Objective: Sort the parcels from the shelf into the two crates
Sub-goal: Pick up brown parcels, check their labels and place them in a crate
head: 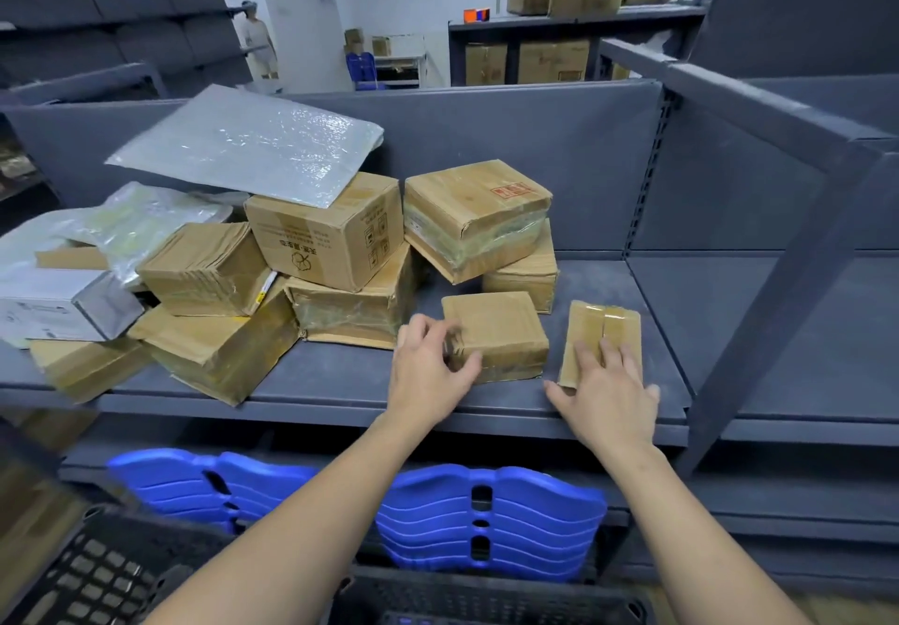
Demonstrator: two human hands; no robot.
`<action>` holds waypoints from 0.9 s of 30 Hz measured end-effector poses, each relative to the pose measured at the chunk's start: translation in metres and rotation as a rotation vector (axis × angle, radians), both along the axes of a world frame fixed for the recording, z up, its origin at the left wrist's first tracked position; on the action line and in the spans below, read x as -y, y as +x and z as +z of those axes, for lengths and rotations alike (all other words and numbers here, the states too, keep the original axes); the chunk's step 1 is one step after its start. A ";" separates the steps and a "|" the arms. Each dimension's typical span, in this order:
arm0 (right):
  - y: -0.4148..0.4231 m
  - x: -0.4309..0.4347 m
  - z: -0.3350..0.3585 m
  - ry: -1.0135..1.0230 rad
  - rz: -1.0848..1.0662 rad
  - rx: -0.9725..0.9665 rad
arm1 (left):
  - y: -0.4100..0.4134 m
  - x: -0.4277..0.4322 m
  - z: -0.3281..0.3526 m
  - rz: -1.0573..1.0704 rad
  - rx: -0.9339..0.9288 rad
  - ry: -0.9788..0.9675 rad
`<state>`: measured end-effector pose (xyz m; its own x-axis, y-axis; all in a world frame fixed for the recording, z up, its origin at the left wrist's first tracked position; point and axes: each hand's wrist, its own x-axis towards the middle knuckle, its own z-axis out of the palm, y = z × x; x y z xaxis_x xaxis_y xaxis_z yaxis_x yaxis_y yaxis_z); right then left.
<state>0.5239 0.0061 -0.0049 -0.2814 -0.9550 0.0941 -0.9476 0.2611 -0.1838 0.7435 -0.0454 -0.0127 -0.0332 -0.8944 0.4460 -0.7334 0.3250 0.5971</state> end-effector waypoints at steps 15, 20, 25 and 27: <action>-0.003 0.002 -0.004 0.026 0.021 -0.078 | 0.008 0.124 0.148 -0.030 0.193 0.329; -0.004 0.000 -0.003 0.026 0.027 -0.078 | 0.007 0.120 0.146 -0.071 0.079 0.221; -0.008 -0.003 0.001 0.024 0.049 0.072 | 0.001 0.104 0.150 -0.011 -0.334 0.246; -0.007 -0.004 0.008 -0.135 0.049 0.228 | 0.004 0.093 0.156 -0.076 -0.584 0.374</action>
<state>0.5172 0.0098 0.0032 -0.2634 -0.9511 0.1614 -0.8887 0.1742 -0.4240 0.7475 -0.1389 0.1429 0.0498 -0.9961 0.0728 -0.2415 0.0587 0.9686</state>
